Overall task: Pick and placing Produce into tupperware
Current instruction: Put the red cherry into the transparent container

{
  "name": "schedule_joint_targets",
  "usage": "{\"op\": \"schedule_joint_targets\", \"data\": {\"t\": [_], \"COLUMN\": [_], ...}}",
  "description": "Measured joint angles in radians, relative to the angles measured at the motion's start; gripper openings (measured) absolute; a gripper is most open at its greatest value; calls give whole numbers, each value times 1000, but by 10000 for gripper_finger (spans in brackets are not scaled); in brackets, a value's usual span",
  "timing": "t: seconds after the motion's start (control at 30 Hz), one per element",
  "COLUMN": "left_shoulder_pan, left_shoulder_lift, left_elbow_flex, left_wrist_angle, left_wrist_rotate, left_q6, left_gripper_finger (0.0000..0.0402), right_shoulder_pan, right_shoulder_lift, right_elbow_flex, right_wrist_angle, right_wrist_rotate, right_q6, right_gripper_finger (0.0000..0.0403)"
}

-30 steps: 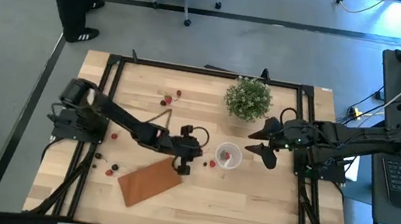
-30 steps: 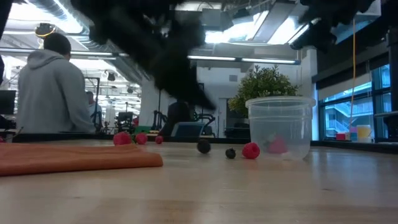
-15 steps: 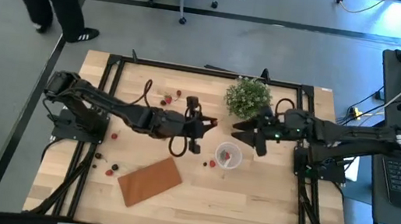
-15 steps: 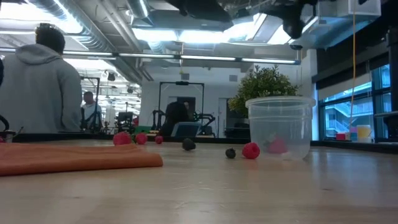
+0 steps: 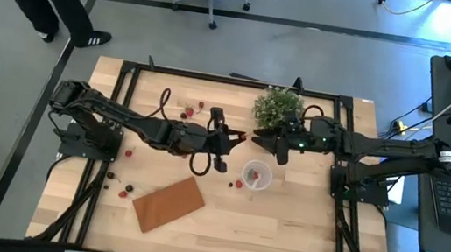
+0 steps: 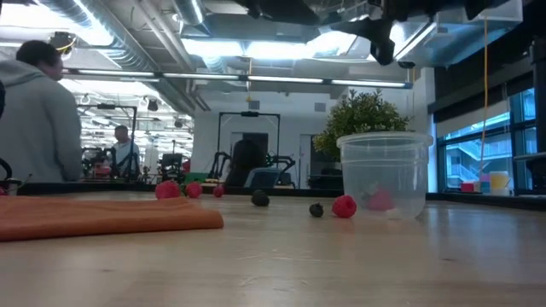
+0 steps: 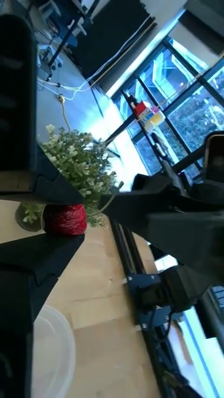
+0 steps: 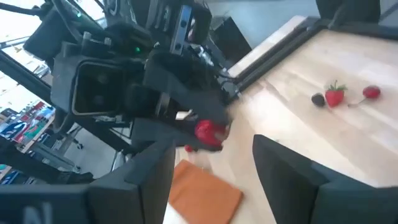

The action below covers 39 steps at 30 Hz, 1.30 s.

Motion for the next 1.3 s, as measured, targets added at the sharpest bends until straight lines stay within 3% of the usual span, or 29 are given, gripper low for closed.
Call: {"op": "schedule_joint_targets", "data": {"t": [0.33,1.1,1.3], "left_shoulder_pan": [-6,-5,-5], "left_shoulder_lift": [0,0,0], "left_elbow_flex": [0,0,0], "left_wrist_angle": [30,28,28], "left_wrist_rotate": [6,6,6], "left_q6": [0,-3,-3], "left_gripper_finger": [67,67,67], "right_shoulder_pan": [-15,-15,-15], "right_shoulder_lift": [34,33,33], "right_elbow_flex": [0,0,0], "right_wrist_angle": [21,71,76], "right_wrist_rotate": [0,-1,-1], "right_q6": [-38,-191,-200], "right_gripper_finger": [176,12,5]}}
